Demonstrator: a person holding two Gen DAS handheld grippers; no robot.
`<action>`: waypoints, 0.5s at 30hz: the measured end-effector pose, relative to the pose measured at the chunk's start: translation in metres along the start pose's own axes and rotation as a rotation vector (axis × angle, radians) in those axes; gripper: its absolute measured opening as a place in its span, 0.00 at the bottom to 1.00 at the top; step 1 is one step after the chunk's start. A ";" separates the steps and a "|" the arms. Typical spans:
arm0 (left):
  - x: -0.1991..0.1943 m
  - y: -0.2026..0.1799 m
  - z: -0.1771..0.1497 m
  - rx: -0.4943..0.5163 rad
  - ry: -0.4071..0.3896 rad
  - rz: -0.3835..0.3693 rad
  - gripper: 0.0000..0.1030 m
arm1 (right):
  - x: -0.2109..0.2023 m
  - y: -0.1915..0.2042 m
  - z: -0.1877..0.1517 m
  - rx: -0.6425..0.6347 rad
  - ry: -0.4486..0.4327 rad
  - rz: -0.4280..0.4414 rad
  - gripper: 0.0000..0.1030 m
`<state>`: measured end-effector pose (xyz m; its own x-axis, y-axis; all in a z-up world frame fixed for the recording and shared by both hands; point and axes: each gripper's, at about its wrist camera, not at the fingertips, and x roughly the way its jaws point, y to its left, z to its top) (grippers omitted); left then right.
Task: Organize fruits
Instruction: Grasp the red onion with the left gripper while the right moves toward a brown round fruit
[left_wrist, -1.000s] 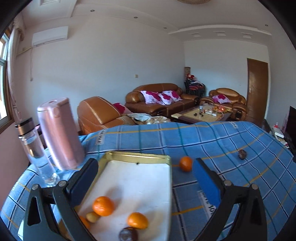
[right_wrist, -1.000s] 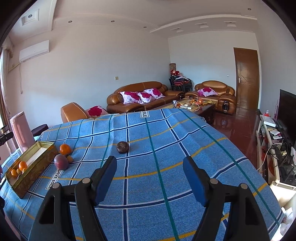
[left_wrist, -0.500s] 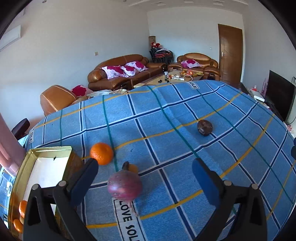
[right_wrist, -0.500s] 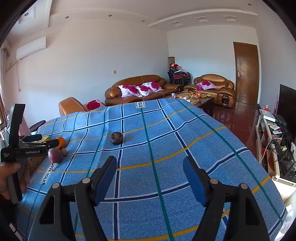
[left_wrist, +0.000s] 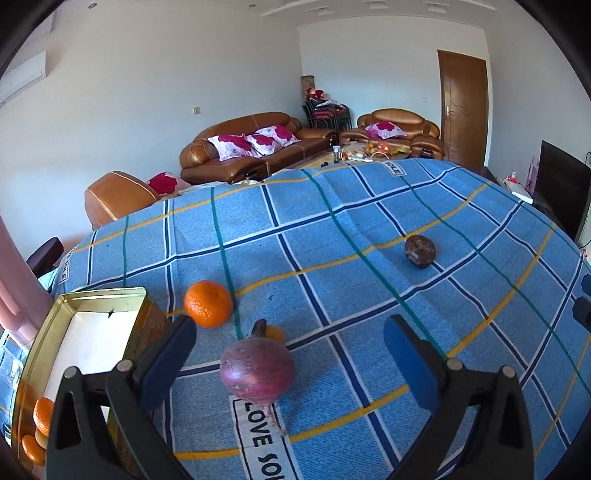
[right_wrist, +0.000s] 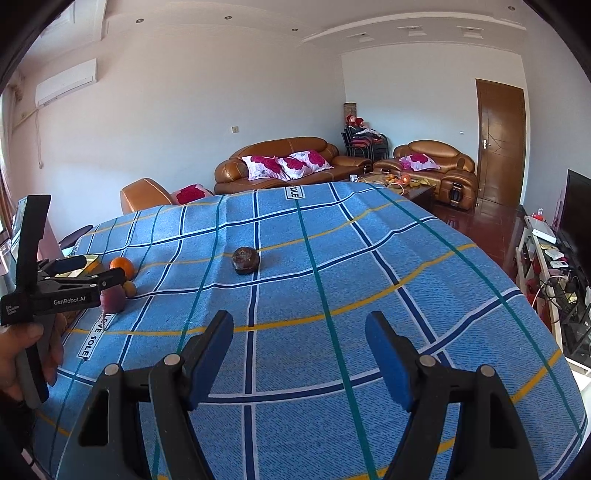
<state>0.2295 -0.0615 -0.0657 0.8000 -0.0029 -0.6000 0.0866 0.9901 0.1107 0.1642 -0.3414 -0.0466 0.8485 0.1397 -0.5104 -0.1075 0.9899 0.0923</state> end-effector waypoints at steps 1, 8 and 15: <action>0.000 0.000 0.000 0.002 -0.001 0.002 1.00 | 0.001 0.003 0.001 -0.006 0.001 0.002 0.73; 0.001 0.007 -0.001 -0.015 -0.014 0.006 1.00 | 0.004 0.016 0.004 -0.028 0.003 0.008 0.73; 0.008 0.010 -0.003 -0.021 0.000 0.014 1.00 | 0.007 0.021 0.005 -0.044 0.012 0.011 0.73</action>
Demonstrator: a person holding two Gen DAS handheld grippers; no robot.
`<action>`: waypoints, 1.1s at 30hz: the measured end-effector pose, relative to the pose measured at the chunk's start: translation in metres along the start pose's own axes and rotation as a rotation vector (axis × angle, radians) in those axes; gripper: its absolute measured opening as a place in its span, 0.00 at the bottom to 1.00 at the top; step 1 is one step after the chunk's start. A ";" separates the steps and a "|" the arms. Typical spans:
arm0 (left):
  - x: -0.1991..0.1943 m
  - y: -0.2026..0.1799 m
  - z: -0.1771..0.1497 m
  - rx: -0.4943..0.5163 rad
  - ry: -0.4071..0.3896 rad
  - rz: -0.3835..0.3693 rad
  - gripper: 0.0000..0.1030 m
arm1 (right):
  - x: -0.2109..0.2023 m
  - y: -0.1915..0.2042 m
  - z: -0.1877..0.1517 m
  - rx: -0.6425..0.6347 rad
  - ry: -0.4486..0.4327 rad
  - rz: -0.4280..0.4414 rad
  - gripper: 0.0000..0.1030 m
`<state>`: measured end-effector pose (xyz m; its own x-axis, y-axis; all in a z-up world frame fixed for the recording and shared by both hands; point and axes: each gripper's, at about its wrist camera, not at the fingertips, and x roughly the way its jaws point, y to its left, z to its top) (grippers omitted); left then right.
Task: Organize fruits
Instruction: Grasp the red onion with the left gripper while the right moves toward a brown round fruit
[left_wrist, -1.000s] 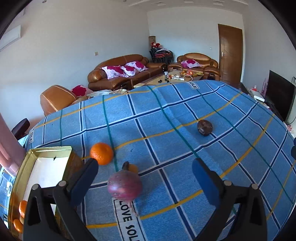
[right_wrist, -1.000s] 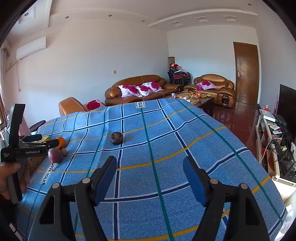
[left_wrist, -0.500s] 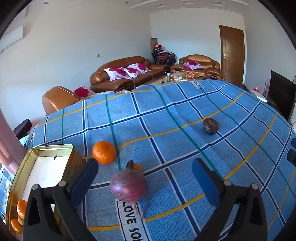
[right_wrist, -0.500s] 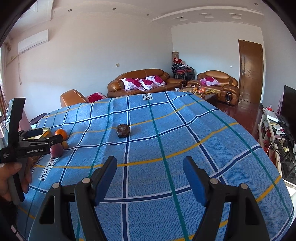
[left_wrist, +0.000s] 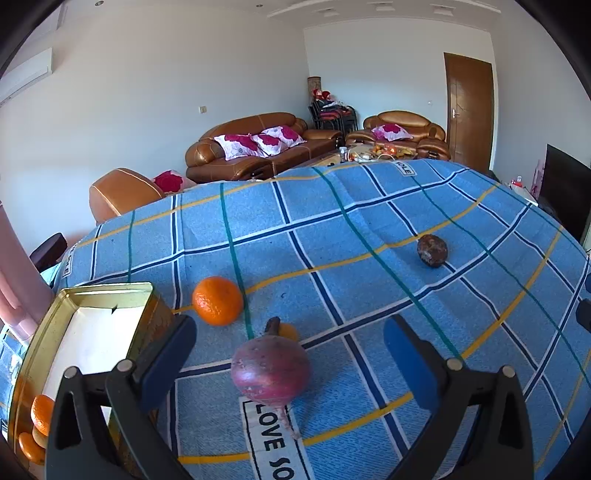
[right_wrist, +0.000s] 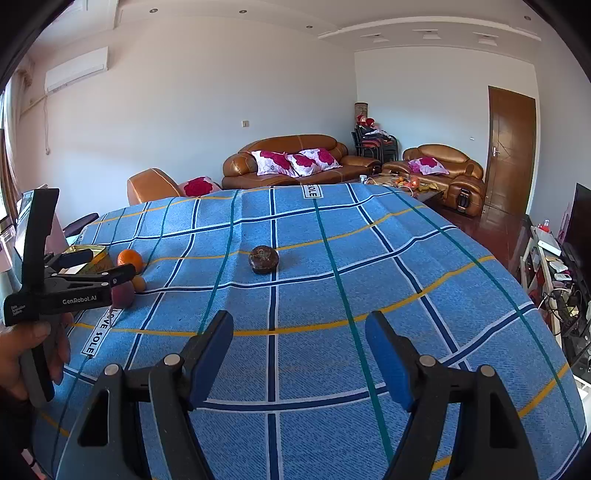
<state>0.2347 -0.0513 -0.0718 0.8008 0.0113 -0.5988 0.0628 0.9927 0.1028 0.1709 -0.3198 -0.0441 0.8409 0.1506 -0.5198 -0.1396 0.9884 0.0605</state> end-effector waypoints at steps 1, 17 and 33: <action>0.001 0.001 0.000 -0.002 0.001 0.001 1.00 | 0.000 0.000 0.000 0.000 0.000 0.000 0.73; 0.007 0.008 -0.006 -0.031 0.025 0.006 1.00 | -0.002 0.005 -0.001 -0.011 0.000 0.008 0.73; 0.040 0.022 -0.017 -0.171 0.161 -0.126 0.82 | 0.069 0.024 0.082 -0.010 0.066 0.098 0.73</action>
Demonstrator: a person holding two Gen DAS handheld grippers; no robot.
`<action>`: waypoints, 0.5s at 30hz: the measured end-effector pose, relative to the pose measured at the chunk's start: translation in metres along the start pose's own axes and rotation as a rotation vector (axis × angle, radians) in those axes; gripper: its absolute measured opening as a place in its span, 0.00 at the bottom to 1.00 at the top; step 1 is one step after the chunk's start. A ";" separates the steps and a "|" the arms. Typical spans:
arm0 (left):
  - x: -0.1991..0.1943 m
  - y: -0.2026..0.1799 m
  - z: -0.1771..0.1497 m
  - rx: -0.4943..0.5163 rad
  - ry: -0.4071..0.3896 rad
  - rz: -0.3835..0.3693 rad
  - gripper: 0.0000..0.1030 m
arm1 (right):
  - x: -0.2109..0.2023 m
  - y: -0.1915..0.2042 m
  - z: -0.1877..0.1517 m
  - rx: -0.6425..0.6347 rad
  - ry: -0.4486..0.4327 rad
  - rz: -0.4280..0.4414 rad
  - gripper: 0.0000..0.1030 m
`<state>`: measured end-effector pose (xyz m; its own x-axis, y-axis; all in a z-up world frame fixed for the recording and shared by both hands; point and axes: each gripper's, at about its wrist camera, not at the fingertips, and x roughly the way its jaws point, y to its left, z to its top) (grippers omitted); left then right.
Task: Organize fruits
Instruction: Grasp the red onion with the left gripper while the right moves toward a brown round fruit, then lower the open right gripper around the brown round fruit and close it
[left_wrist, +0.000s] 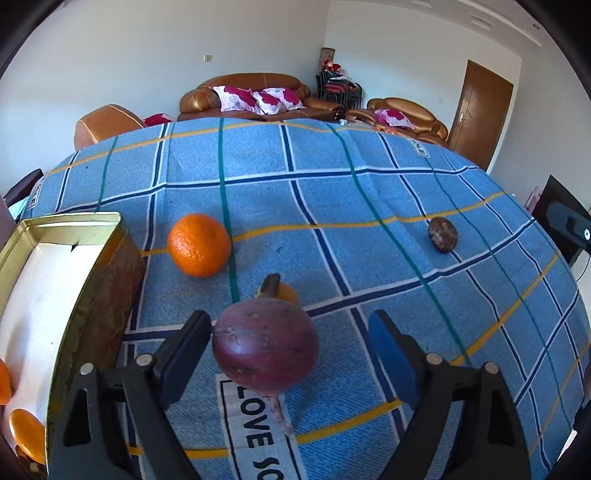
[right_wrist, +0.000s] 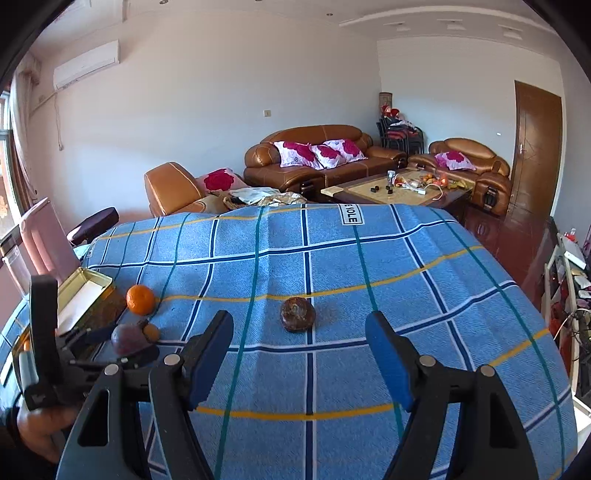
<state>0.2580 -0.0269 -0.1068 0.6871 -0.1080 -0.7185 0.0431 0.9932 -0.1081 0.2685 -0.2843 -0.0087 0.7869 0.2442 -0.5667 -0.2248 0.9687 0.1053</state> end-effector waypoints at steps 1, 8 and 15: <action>0.001 0.002 0.001 -0.007 0.000 -0.009 0.78 | 0.008 0.000 0.004 0.004 0.008 0.001 0.73; 0.008 0.014 0.006 -0.036 0.018 -0.033 0.54 | 0.086 0.002 0.022 0.001 0.111 -0.024 0.73; 0.010 0.012 0.008 -0.006 0.024 -0.043 0.54 | 0.131 -0.008 0.007 0.029 0.200 -0.013 0.73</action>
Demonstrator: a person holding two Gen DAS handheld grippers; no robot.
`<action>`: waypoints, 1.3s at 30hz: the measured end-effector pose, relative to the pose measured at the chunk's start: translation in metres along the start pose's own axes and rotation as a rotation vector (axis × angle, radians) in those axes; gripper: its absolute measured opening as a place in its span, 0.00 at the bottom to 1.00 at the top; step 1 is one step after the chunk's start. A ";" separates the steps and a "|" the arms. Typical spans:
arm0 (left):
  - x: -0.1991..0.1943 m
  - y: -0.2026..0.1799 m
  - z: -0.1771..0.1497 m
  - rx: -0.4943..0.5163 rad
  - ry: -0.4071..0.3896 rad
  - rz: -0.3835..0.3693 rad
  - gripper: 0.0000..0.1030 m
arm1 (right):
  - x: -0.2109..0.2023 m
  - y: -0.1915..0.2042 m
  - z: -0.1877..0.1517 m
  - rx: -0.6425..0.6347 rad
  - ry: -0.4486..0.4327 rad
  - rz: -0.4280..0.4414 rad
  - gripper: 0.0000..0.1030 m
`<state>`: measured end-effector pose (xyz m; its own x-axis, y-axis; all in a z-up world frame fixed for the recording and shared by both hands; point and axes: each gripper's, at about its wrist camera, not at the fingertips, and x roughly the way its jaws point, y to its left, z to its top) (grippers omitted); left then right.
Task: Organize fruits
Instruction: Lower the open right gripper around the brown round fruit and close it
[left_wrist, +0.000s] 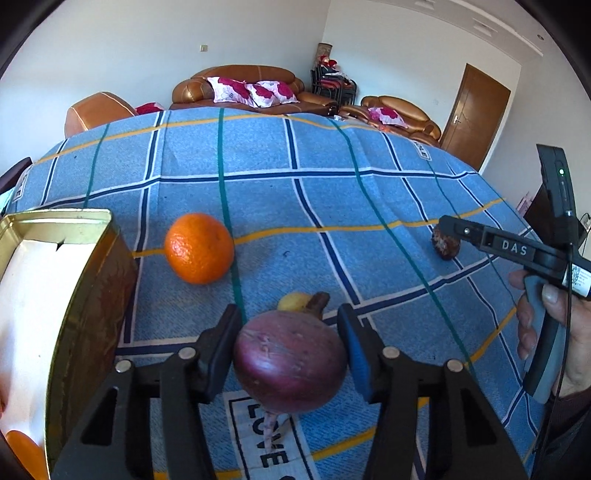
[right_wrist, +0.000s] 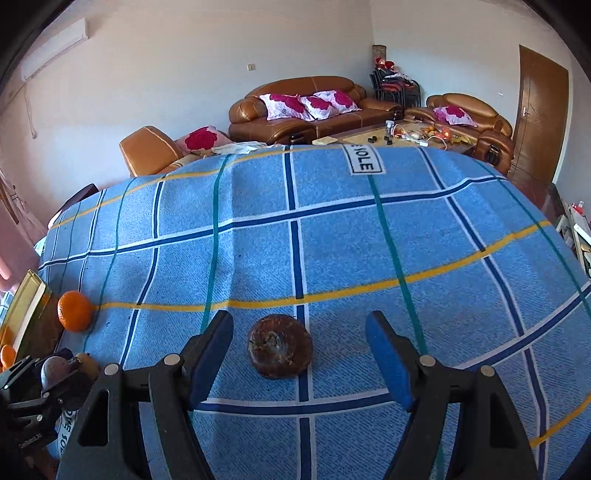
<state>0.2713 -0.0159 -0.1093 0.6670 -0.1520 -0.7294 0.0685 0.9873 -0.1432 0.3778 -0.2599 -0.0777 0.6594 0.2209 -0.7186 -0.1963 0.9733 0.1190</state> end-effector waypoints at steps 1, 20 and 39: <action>0.000 -0.003 0.000 0.013 -0.001 0.009 0.53 | 0.004 0.000 -0.001 -0.014 0.010 0.007 0.73; -0.009 -0.013 -0.006 0.081 0.012 -0.074 0.53 | 0.012 -0.022 -0.002 0.057 0.036 0.040 0.73; -0.004 -0.004 -0.002 0.017 0.010 -0.090 0.53 | 0.002 -0.001 -0.006 -0.058 0.006 0.001 0.73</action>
<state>0.2668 -0.0193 -0.1066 0.6500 -0.2405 -0.7209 0.1400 0.9703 -0.1974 0.3747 -0.2612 -0.0831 0.6546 0.2218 -0.7227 -0.2392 0.9676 0.0803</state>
